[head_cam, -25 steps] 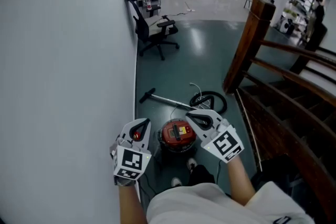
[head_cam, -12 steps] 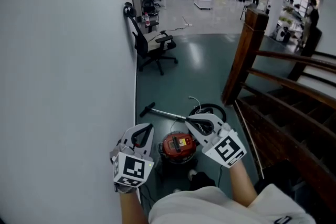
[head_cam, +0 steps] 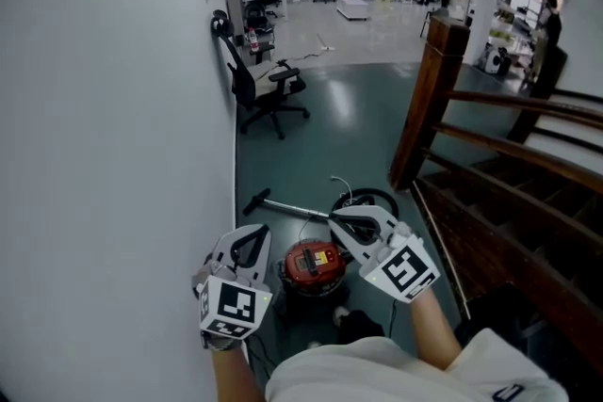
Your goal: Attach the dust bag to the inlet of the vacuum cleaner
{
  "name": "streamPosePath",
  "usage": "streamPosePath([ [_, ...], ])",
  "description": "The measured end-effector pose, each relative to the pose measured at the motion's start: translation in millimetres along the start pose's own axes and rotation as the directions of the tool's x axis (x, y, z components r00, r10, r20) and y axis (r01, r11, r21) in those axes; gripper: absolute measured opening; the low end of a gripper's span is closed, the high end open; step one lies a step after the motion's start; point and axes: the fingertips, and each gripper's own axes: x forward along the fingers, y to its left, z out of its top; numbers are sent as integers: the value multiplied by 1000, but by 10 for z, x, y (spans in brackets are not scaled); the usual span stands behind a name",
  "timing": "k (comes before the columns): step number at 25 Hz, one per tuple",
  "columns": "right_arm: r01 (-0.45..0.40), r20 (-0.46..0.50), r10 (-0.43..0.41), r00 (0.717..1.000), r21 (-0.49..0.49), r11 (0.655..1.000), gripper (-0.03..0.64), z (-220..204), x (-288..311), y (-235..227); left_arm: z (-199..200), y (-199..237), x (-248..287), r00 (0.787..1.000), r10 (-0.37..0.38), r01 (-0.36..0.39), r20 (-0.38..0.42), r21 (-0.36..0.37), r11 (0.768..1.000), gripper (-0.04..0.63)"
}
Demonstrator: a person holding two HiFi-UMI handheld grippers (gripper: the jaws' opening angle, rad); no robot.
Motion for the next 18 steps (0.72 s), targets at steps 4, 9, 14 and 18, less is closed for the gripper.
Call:
streamPosePath([
  [4, 2, -1, -2, 1000, 2, 1000, 28, 0, -26, 8, 7, -43, 13, 1000, -10, 10, 4, -2, 1000, 2],
  [9, 0, -1, 0, 1000, 3, 1000, 28, 4, -14, 34, -12, -58, 2, 1000, -15, 15, 4, -6, 1000, 2],
  [14, -6, -8, 6, 1000, 0, 1000, 28, 4, -33, 72, -3, -91, -21, 1000, -21, 21, 2, -6, 1000, 2],
  [18, 0, -9, 0, 1000, 1, 1000, 28, -17, -59, 70, -11, -124, -22, 1000, -23, 23, 1, -10, 1000, 2],
])
